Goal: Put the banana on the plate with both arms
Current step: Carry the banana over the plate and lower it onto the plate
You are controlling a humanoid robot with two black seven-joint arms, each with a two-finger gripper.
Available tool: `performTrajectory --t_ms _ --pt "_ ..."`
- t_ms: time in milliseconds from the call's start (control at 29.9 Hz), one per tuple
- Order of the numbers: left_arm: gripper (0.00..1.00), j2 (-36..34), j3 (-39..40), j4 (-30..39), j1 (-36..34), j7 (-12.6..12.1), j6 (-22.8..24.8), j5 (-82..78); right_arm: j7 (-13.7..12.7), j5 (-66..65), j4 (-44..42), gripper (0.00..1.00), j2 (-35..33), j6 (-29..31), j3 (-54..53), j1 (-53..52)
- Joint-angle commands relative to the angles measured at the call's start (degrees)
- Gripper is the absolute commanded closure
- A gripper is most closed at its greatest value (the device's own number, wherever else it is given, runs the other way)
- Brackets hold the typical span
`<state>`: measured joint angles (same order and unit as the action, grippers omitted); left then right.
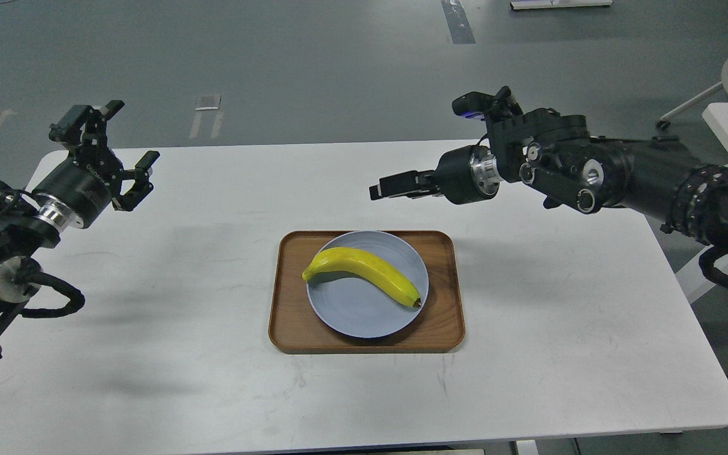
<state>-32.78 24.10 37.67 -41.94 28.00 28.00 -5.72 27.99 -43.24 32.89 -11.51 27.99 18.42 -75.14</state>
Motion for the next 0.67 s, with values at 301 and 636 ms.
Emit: performTrajectory --t_ms 301,636 --pt "0.02 7.5 0.2 -1.6 0.0 0.0 0.0 0.0 0.0 14.5 0.2 0.0 -9.0 0.0 -32.6 20.0" --pt "0.02 14.2 0.8 -6.1 0.2 0.0 0.0 0.1 0.0 17.7 0.0 0.0 -9.8 0.0 -35.1 21.4"
